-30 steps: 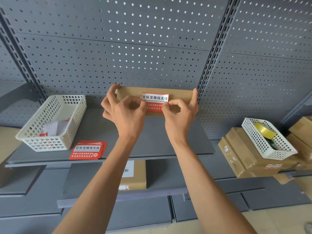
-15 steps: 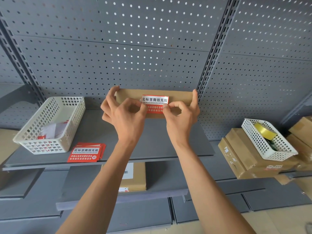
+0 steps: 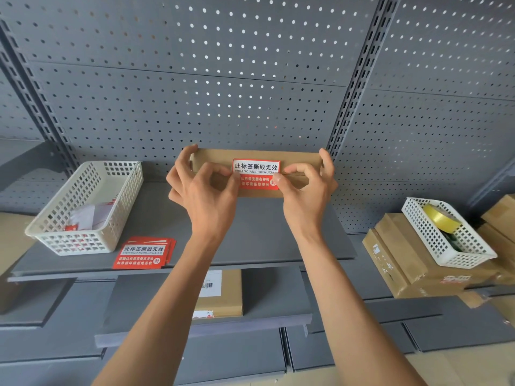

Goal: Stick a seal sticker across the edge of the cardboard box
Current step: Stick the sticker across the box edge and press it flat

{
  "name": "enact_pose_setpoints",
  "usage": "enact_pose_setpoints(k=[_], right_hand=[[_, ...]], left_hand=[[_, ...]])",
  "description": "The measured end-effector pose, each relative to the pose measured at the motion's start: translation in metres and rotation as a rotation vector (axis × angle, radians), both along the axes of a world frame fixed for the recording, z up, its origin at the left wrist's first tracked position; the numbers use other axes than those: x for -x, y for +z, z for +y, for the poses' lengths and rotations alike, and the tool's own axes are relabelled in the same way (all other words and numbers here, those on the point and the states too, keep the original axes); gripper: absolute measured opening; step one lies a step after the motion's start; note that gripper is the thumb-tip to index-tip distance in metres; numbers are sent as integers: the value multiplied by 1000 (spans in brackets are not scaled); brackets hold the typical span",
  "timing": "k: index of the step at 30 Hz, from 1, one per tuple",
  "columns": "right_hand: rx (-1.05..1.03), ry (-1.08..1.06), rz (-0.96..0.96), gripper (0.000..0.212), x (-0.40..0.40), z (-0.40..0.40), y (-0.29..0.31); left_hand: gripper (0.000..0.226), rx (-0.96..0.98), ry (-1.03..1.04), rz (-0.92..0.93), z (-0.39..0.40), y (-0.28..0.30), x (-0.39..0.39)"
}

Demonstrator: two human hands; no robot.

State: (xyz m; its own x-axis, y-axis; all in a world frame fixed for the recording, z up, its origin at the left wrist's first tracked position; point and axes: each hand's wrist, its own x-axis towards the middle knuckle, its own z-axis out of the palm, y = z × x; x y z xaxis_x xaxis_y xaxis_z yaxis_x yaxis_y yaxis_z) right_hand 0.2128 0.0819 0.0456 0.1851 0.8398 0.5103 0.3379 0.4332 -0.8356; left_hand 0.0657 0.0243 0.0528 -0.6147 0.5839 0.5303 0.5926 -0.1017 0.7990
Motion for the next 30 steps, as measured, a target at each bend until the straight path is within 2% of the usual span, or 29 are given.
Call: enact_pose_setpoints(k=[5,11,14,17,22,30], right_hand=[[3,-17,-11,21,-1,0,2],[-34,-65,-28,43,1,-2,6],[-35,-90,-39,44,6,-5,10],[-18,-117,-85,54,13,-4,13],[23,-234,-202,84,30,-4,12],[40,-353,-218,95,48,3,11]], left_hand=[[13,-13,-23,-10,-2,-1,3],[10,-6,29,-9,2,2,0],[18,-9,56,-37,7,5,-4],[31,0,88,-40,13,5,-9],[48,8,159,-25,20,5,-16],[44,-18,219,-33,28,7,-22]])
